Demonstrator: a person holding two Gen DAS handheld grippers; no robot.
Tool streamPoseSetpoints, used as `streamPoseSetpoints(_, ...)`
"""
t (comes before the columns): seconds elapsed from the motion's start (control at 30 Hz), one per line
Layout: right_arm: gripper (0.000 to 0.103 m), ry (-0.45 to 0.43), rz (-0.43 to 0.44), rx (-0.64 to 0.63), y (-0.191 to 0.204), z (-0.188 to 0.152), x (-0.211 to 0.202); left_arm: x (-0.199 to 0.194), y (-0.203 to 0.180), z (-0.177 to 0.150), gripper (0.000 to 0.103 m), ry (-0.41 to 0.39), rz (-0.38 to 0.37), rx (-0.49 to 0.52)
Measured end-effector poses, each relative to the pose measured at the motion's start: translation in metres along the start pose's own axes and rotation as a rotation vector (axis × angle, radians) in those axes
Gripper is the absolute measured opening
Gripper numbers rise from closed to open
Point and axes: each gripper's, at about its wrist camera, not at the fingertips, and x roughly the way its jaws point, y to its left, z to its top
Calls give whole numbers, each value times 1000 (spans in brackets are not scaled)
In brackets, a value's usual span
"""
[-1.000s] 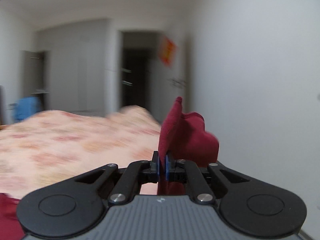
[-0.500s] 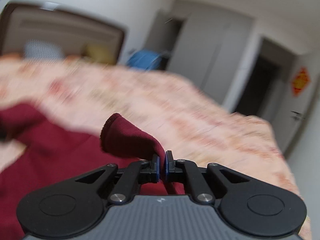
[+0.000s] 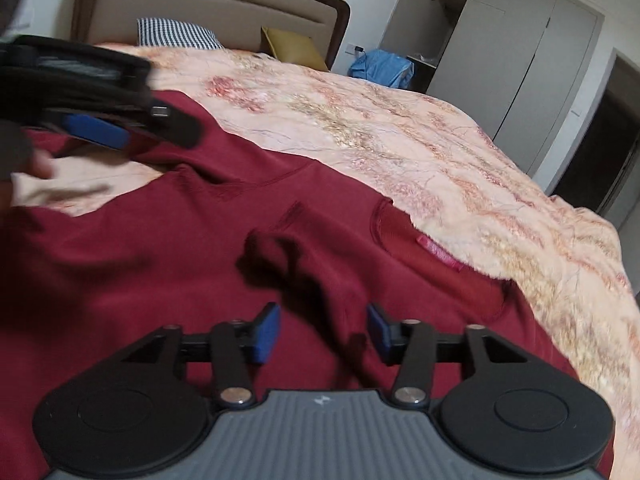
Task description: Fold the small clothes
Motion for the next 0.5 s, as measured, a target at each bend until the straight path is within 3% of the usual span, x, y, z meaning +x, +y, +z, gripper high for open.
streamPoseSetpoints(0.17,86,-38,-34,105,-23,-31,-43,29,-12,0,102,170,-121,-82)
streamPoseSetpoints(0.33,89,-41,-136,180,-38,-68,-77,55,-25,-3,102,279,-237,-255)
streamPoseSetpoints(0.43,89,-30,-146,239,-44,-86,-90,75,-28,-2,102,301,-221,-399)
streamPoseSetpoints(0.5,90,-29,-156,278,-46,-96,-98,86,-29,-1,92,294,-142,-459)
